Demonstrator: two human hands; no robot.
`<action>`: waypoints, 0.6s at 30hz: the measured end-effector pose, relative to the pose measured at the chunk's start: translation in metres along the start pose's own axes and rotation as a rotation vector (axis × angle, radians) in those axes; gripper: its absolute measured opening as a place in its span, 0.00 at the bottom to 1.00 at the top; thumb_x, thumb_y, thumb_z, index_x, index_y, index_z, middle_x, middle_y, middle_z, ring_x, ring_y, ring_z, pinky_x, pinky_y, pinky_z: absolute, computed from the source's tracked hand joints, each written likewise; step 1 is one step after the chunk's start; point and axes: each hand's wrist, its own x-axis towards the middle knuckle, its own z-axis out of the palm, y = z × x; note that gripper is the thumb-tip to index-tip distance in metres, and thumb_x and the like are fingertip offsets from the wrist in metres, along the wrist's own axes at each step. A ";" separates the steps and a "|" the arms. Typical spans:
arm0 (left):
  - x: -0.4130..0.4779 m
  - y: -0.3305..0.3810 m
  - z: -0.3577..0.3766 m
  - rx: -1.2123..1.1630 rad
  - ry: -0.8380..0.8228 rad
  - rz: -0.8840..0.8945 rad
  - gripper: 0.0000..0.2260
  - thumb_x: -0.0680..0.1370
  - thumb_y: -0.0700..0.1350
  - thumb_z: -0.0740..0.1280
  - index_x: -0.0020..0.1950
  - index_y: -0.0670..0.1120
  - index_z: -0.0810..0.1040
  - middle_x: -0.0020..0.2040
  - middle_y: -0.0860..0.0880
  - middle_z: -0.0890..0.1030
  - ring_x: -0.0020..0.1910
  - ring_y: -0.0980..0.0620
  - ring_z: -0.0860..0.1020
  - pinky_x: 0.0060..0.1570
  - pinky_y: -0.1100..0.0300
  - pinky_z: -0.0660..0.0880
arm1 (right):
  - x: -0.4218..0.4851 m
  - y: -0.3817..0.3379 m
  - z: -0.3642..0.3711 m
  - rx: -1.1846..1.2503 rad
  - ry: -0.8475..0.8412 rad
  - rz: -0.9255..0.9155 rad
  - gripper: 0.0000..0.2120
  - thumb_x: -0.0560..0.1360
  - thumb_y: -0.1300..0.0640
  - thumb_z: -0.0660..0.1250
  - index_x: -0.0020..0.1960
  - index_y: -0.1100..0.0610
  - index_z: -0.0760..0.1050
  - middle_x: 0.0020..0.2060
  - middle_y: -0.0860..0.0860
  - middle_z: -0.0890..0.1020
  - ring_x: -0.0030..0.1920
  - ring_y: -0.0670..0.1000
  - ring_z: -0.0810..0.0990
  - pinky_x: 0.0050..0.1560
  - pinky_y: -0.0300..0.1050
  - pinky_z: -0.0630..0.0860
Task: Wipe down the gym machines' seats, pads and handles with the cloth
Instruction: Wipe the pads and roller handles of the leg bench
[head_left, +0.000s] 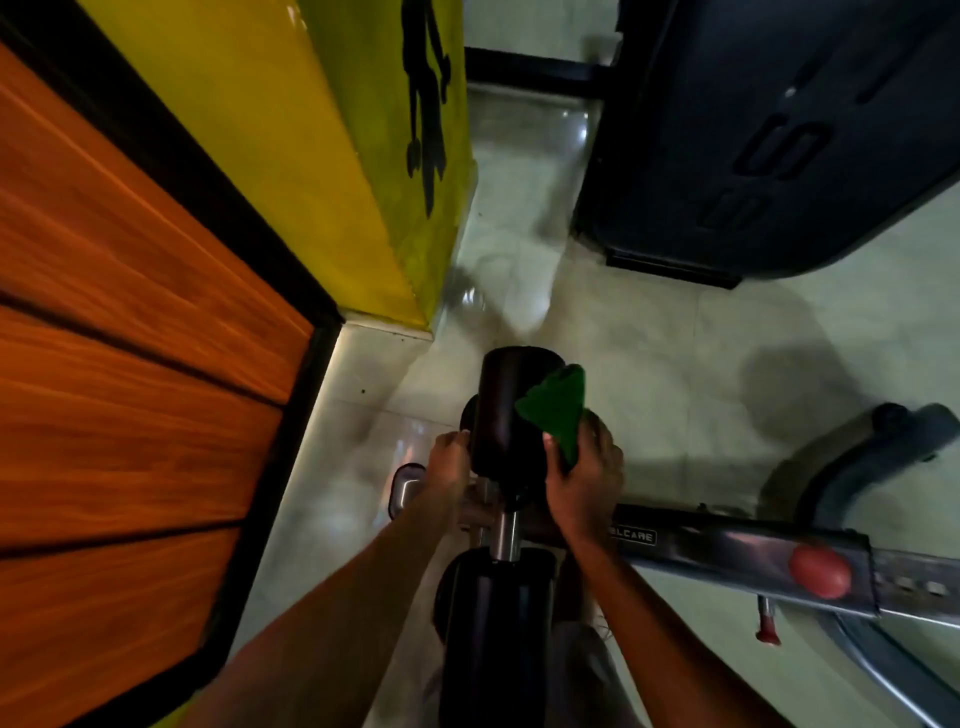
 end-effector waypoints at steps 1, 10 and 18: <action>0.006 0.000 0.008 0.015 -0.009 -0.020 0.11 0.84 0.48 0.56 0.46 0.47 0.73 0.43 0.46 0.75 0.42 0.47 0.76 0.41 0.57 0.73 | 0.000 0.004 0.008 -0.046 -0.060 0.001 0.29 0.78 0.40 0.61 0.73 0.55 0.73 0.70 0.57 0.76 0.60 0.65 0.78 0.56 0.61 0.78; 0.057 -0.024 0.047 -0.086 -0.002 -0.223 0.37 0.77 0.72 0.42 0.61 0.49 0.79 0.53 0.42 0.82 0.54 0.41 0.80 0.55 0.48 0.77 | 0.077 0.021 0.053 -0.036 -0.397 -0.165 0.33 0.78 0.29 0.52 0.80 0.37 0.56 0.83 0.49 0.53 0.79 0.62 0.59 0.71 0.69 0.66; 0.071 -0.038 0.052 -0.035 0.064 -0.214 0.30 0.82 0.65 0.48 0.68 0.44 0.74 0.54 0.41 0.81 0.51 0.42 0.80 0.54 0.47 0.77 | 0.000 0.037 0.046 0.123 -0.286 -0.259 0.27 0.81 0.40 0.60 0.78 0.45 0.65 0.83 0.49 0.56 0.79 0.60 0.60 0.73 0.70 0.62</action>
